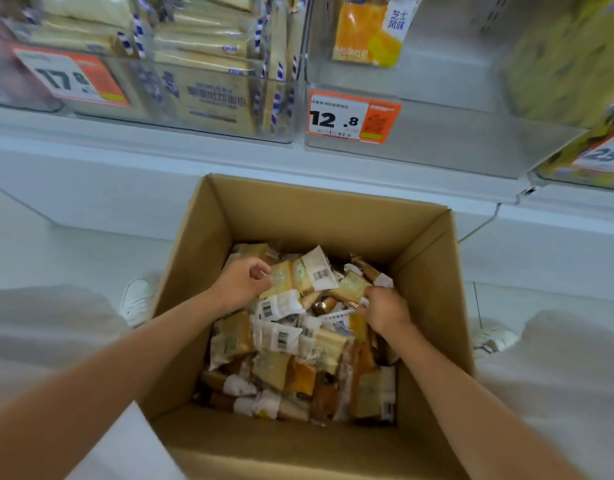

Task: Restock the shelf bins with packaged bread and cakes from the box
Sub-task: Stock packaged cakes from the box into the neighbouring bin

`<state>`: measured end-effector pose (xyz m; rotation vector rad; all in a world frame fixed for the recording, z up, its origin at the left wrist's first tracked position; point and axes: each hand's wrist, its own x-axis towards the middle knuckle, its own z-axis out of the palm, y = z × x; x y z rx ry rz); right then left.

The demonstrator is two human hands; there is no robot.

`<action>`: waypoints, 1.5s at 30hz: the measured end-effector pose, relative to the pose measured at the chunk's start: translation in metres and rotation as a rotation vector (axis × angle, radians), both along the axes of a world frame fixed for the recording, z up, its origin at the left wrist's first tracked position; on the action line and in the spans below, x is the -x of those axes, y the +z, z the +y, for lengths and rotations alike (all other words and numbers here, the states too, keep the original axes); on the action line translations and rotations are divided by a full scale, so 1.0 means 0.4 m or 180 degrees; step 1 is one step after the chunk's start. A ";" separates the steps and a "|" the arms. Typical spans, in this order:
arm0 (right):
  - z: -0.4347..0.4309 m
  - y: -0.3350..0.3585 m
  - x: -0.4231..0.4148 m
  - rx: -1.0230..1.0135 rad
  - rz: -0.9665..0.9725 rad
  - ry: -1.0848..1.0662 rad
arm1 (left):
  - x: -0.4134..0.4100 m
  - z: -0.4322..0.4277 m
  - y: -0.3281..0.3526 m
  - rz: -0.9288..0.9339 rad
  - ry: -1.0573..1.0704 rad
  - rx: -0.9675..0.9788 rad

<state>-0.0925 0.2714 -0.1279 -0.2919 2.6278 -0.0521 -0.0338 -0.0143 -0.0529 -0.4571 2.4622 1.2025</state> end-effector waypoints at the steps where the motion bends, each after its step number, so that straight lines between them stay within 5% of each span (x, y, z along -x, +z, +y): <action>1: -0.005 0.028 0.010 0.0063 0.0002 -0.0072 | -0.001 0.002 0.002 -0.0067 -0.0058 -0.0050; 4: -0.018 0.130 0.042 0.0394 -0.0202 -0.0401 | -0.001 0.022 0.014 -0.0170 -0.0085 -0.0260; 7: -0.026 0.245 0.061 0.1376 -0.0749 -0.0559 | 0.000 0.045 0.032 -0.0118 -0.0240 -0.0293; 10: -0.056 0.351 0.047 0.2340 -0.1365 -0.0744 | -0.004 0.073 0.071 -0.0108 -0.0324 -0.1090; 15: -0.081 0.389 0.032 0.3550 -0.2137 -0.1267 | -0.004 0.067 0.112 -0.0165 0.0484 -0.1741; 19: -0.102 0.339 0.026 0.3418 -0.1805 -0.1374 | -0.009 0.043 0.114 -0.0959 0.0441 -0.2457; 23: -0.110 0.259 0.027 0.3666 -0.2028 -0.1994 | -0.011 0.018 0.067 -0.1033 0.0741 -0.2386; 28: -0.036 0.091 -0.016 0.1943 -0.1437 -0.1202 | -0.026 -0.025 -0.001 -0.0758 0.1588 -0.2075; 34: -0.035 -0.043 -0.115 0.1314 -0.1804 -0.1109 | -0.040 -0.035 -0.032 -0.0816 0.1811 -0.1991; 41: -0.058 0.131 -0.018 0.1820 -0.1669 -0.1349 | -0.038 -0.011 -0.003 -0.0583 0.1319 -0.1363; 45: -0.123 0.277 0.002 0.3302 -0.2330 -0.2323 | -0.045 0.038 0.032 -0.0517 0.0949 -0.1585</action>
